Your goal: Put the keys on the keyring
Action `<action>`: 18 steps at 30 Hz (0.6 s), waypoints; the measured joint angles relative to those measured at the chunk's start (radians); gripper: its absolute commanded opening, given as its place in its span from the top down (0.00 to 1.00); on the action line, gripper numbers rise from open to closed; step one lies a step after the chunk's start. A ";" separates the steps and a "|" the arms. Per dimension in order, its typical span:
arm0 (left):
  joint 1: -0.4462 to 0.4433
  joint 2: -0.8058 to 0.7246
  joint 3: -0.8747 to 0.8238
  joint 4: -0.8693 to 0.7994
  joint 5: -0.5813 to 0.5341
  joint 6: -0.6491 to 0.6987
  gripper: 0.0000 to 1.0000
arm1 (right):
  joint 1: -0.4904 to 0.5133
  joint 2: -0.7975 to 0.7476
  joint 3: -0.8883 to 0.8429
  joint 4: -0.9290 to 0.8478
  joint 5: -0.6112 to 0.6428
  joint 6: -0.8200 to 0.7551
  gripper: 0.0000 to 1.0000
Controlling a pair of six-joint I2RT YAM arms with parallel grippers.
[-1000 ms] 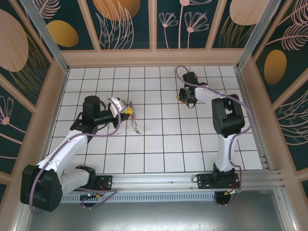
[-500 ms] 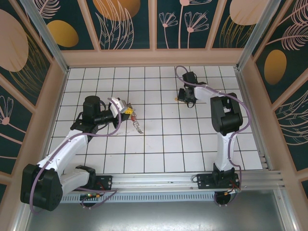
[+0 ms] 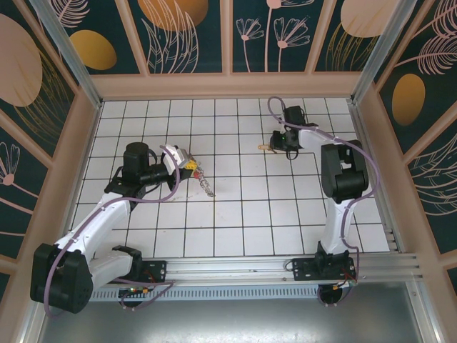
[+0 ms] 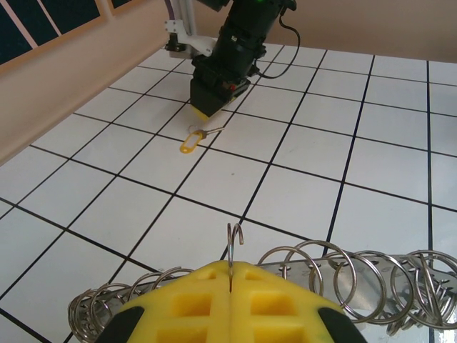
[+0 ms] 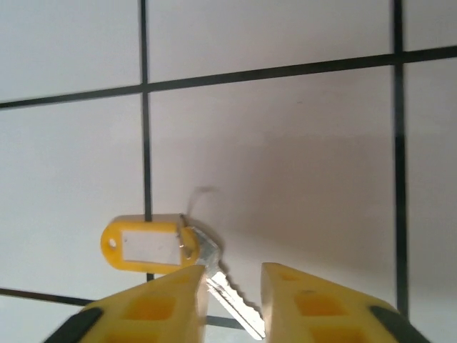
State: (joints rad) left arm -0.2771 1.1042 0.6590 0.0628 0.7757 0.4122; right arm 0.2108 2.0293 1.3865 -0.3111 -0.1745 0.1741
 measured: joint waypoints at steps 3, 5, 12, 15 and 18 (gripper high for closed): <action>0.000 0.000 0.000 0.000 0.000 -0.002 1.00 | -0.008 0.000 0.002 0.000 -0.026 -0.009 0.67; 0.000 0.000 0.000 0.000 0.000 -0.003 1.00 | -0.008 0.000 0.008 -0.001 -0.047 -0.010 0.67; 0.000 0.000 -0.001 0.000 0.000 -0.007 1.00 | -0.002 0.003 0.039 -0.003 -0.098 -0.011 0.70; 0.000 -0.002 -0.003 0.000 0.000 -0.007 1.00 | -0.002 0.025 0.056 -0.009 -0.108 -0.013 0.70; 0.000 -0.002 -0.003 0.000 0.000 -0.007 1.00 | 0.000 0.045 0.066 -0.021 -0.112 -0.013 0.70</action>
State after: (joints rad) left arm -0.2771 1.1019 0.6559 0.0631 0.7753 0.4053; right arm 0.2111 2.0739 1.4521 -0.3321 -0.2863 0.1616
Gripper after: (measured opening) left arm 0.060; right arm 0.299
